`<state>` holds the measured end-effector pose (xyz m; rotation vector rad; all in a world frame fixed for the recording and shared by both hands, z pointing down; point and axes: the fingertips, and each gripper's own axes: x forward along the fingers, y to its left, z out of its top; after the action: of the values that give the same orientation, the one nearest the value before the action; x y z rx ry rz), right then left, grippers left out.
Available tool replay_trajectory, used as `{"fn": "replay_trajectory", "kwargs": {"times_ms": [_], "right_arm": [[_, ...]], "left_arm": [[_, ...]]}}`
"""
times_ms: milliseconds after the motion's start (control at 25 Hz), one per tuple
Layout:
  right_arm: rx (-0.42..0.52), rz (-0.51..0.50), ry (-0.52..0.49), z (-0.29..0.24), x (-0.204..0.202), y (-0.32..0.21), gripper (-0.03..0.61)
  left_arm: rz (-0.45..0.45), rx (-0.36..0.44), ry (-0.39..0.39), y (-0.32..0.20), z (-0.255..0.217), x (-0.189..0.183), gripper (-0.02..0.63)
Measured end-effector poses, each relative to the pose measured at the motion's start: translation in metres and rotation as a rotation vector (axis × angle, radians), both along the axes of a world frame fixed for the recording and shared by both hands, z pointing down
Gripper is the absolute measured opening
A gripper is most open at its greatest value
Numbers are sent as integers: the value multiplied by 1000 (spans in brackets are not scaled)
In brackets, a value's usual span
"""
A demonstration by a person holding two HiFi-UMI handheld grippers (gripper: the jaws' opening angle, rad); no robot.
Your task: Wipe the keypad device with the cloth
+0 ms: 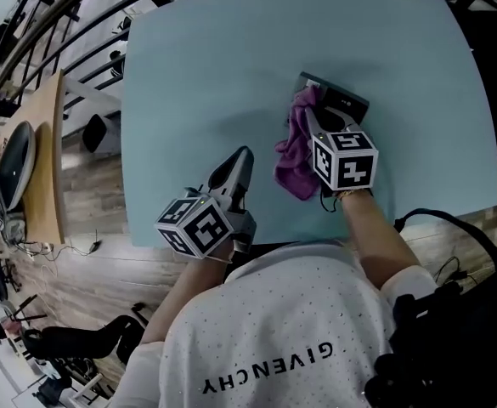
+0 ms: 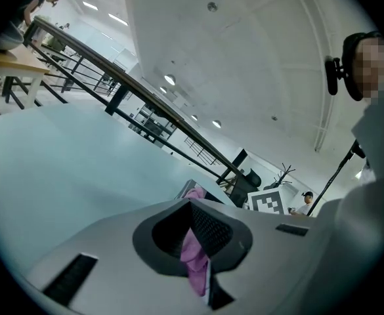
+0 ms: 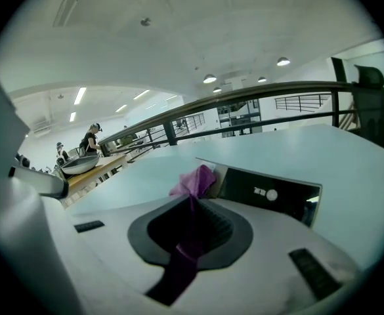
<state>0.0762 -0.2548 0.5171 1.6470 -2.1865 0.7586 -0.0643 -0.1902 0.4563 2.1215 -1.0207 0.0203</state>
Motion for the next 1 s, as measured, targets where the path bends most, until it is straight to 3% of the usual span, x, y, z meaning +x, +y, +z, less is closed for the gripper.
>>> {"fn": "replay_trajectory", "kwargs": {"times_ms": [440, 680, 880, 1000], "right_arm": [[4, 264, 51, 1, 37, 21, 28], [-14, 356, 112, 5, 60, 37, 29], [-52, 444, 85, 9, 75, 54, 29], [-90, 481, 87, 12, 87, 64, 29]], "left_arm": [[185, 25, 42, -9, -16, -18, 0], [409, 0, 117, -11, -16, -3, 0], [428, 118, 69, -15, -18, -6, 0], [416, 131, -21, -24, -5, -9, 0]]}}
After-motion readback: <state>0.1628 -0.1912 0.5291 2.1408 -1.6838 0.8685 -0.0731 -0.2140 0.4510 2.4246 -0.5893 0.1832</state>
